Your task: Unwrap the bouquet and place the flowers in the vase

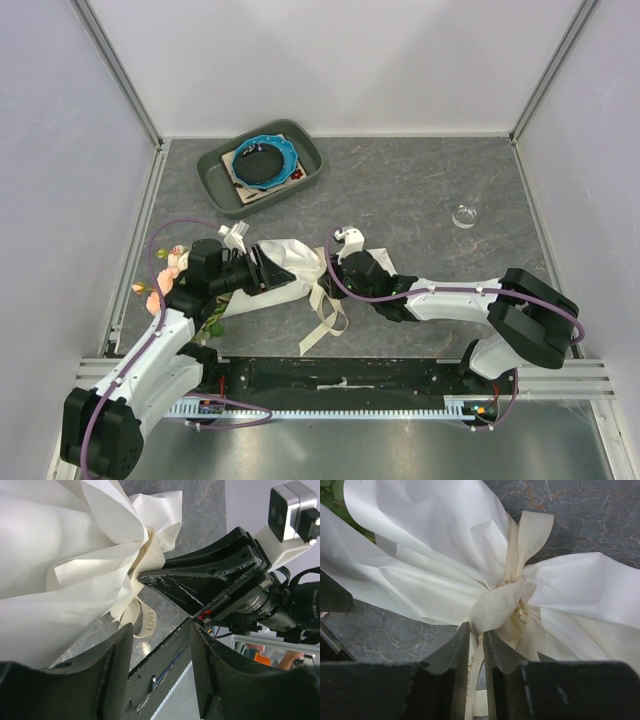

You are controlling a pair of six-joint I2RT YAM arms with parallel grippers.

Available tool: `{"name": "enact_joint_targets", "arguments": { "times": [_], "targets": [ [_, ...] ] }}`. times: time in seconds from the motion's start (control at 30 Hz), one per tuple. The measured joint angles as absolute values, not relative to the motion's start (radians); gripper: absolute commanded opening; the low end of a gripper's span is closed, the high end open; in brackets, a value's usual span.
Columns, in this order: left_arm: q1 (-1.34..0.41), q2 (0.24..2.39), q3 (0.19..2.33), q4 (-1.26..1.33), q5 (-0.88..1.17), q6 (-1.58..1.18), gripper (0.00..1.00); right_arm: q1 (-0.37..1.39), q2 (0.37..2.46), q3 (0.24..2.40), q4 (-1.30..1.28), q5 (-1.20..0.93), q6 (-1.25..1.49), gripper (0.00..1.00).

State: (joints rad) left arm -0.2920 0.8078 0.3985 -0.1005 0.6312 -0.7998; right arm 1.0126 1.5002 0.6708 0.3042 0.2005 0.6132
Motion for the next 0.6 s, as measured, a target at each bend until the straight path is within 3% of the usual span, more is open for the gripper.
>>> {"name": "enact_joint_targets", "arguments": {
  "times": [0.07,0.13,0.23,0.27,0.3,0.33,0.6],
  "targets": [
    [-0.292,0.808,0.398,-0.094,0.648,-0.806,0.54,1.013,1.5,0.671,0.306,0.203,0.606,0.08],
    [-0.292,0.809,0.399,-0.084,0.673,-0.816,0.66,1.013,1.5,0.671,0.306,0.205,0.596,0.0],
    [-0.292,0.822,0.404,-0.061,0.712,-0.826,0.74,1.013,1.497,0.675,0.304,0.203,0.591,0.0],
    [-0.292,0.838,0.408,-0.043,0.722,-0.828,0.71,1.013,1.493,0.678,0.302,0.202,0.588,0.0],
    [-0.292,0.857,0.414,-0.028,0.731,-0.829,0.58,1.013,1.488,0.682,0.299,0.199,0.586,0.0],
    [-0.292,0.877,0.419,-0.016,0.738,-0.829,0.53,1.013,1.48,0.686,0.297,0.198,0.581,0.0],
    [-0.294,1.101,0.441,0.087,0.719,-0.838,0.36,1.005,1.374,0.725,0.263,0.198,0.544,0.0]
  ]
}}
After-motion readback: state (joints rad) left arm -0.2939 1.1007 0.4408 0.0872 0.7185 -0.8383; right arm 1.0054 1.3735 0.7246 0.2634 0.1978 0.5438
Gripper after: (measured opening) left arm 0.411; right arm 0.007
